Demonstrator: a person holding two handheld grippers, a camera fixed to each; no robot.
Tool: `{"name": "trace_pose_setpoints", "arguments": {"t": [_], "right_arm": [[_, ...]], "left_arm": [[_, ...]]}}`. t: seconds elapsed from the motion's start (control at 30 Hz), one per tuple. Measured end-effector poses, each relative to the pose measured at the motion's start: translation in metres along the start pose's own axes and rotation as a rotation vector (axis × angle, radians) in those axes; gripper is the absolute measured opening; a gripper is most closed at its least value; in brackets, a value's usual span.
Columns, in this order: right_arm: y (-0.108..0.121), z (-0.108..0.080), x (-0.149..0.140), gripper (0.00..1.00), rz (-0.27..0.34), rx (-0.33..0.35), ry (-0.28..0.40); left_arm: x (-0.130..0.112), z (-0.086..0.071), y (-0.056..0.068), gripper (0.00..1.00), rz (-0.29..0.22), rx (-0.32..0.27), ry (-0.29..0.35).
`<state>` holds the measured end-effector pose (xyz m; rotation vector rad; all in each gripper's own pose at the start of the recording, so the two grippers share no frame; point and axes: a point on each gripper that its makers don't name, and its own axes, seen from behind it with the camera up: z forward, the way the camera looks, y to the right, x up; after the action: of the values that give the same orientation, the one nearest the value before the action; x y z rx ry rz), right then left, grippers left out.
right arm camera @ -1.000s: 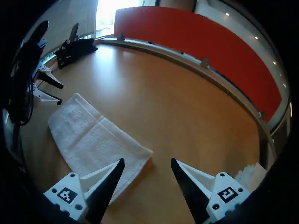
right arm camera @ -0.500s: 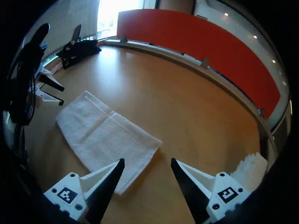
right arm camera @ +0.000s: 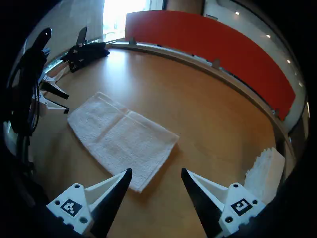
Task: Fold towel
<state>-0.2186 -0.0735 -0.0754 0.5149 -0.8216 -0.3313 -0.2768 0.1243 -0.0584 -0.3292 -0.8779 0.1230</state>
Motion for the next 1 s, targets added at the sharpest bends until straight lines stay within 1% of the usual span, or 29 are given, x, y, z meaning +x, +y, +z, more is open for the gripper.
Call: {"name": "trace_pose_setpoints", "arguments": {"t": [0.3, 0.5, 0.7, 0.87, 1.0], "right_arm": [[-0.001, 0.000, 0.001, 0.96, -0.030, 0.017, 0.001], [-0.004, 0.003, 0.000, 0.96, -0.059, 0.040, -0.005], [-0.008, 0.006, 0.003, 0.96, -0.089, 0.063, -0.010], [-0.012, 0.010, 0.007, 0.96, -0.111, 0.084, -0.009], [-0.015, 0.013, 0.009, 0.96, -0.128, 0.096, -0.010]], "left_arm": [[-0.005, -0.009, -0.005, 0.92, -0.028, 0.023, 0.009], [-0.012, -0.021, -0.010, 0.92, -0.066, 0.048, 0.019], [-0.022, -0.031, -0.019, 0.92, -0.118, 0.078, 0.025], [-0.029, -0.040, -0.026, 0.92, -0.145, 0.101, 0.027], [-0.034, -0.048, -0.030, 0.92, -0.166, 0.113, 0.029]]}}
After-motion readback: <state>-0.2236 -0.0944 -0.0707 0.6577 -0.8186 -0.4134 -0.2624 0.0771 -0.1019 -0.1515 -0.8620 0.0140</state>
